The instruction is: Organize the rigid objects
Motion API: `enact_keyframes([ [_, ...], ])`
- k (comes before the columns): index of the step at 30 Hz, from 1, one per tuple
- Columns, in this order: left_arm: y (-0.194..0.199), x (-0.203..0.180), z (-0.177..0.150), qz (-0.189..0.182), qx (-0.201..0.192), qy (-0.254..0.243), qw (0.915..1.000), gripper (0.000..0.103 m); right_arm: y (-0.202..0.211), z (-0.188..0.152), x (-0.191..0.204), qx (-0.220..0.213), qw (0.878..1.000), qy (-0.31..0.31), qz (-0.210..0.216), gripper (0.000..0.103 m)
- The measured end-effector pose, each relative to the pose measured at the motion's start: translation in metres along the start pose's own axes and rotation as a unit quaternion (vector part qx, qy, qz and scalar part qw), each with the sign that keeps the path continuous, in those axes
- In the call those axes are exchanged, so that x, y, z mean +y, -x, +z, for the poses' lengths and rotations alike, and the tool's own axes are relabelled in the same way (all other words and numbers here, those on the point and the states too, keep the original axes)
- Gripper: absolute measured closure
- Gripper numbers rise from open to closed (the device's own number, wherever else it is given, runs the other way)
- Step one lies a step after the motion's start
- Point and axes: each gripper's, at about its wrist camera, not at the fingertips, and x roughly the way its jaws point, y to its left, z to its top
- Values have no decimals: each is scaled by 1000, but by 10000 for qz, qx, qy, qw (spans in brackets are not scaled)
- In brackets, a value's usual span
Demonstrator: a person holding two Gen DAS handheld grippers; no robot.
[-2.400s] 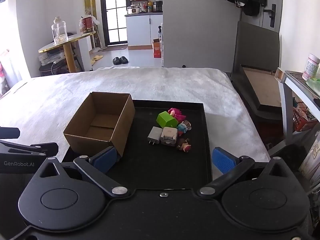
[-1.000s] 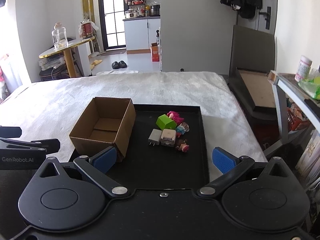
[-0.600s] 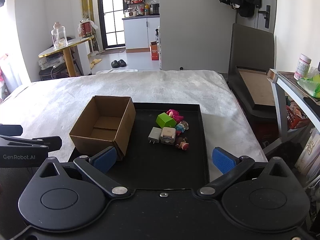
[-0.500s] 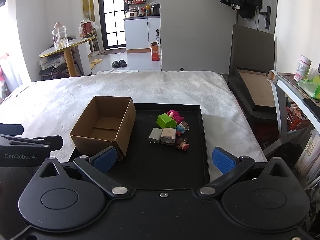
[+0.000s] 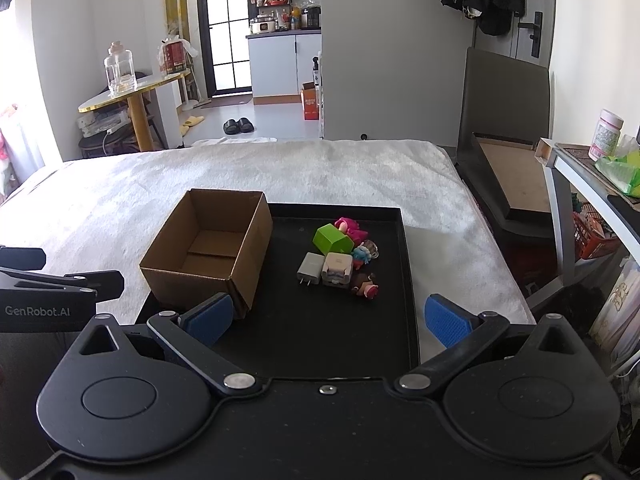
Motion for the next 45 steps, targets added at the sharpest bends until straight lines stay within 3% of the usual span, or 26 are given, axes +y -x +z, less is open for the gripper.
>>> enact_keyframes([
  [9,-6,3,0,-2,48,20,10000,6,-3,-2,0,24,10000,-4,-9,0],
  [34,-67,22,13,60,409,91,9991,6,-68,-2,-12,326,9992,-110,210,0],
  [45,-102,9,25,-48,560,36,9984,9,-106,3,-26,529,9975,-303,365,11],
])
